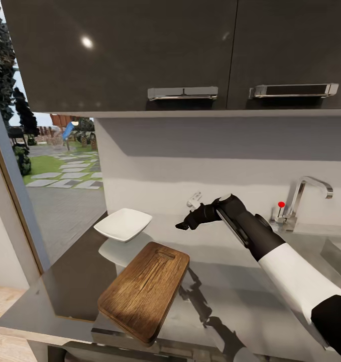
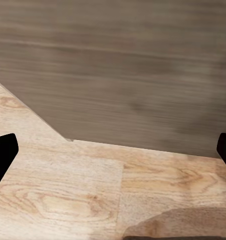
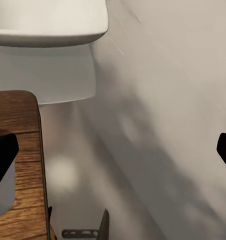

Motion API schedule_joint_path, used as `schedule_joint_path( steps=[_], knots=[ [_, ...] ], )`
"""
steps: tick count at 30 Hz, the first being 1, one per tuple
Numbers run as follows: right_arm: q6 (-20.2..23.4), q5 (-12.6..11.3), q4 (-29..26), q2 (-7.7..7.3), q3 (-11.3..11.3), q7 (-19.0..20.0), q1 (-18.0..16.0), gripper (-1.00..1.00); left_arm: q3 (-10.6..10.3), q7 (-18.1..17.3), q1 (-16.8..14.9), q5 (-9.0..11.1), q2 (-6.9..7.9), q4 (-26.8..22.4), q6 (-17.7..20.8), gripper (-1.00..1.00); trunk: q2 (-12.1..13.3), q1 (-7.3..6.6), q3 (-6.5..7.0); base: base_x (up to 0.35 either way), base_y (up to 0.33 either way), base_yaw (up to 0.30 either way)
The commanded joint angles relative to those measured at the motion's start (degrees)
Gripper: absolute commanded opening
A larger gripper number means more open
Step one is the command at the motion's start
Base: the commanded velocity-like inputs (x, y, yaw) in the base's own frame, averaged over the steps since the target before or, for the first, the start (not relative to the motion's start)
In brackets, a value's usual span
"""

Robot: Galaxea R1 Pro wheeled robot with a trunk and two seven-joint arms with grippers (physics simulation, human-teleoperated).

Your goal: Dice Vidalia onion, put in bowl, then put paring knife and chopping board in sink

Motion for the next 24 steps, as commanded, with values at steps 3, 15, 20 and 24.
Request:
schedule_joint_path(
  steps=[3, 15, 20, 24],
  knots=[
    [0.2, 0.0, 0.0, -0.04, 0.1, 0.1, -0.1, 1.00, 0.0, 0.0, 0.0, 0.1, -0.01, -0.1, -0.1, 1.00, 0.0, 0.00, -0.06, 0.000, 0.000, 0.000],
    [-0.6, 0.0, 0.1, -0.15, 0.1, 0.1, -0.1, 1.00, 0.0, 0.0, 0.0, 0.1, -0.01, -0.1, -0.1, 1.00, 0.0, 0.00, -0.06, 0.000, 0.000, 0.000],
    [-1.9, -0.1, 0.1, -0.14, 0.2, 0.2, 0.0, 1.00, 0.0, 0.0, 0.0, 0.1, -0.01, -0.1, -0.1, 1.00, 0.0, 0.00, -0.06, 0.000, 0.000, 0.000],
    [-2.2, -0.2, 0.4, -0.13, 0.2, 0.2, 0.0, 1.00, 0.0, 0.0, 0.0, 0.1, -0.01, -0.1, -0.1, 1.00, 0.0, 0.00, -0.11, 0.000, 0.000, 0.000]
  ],
)
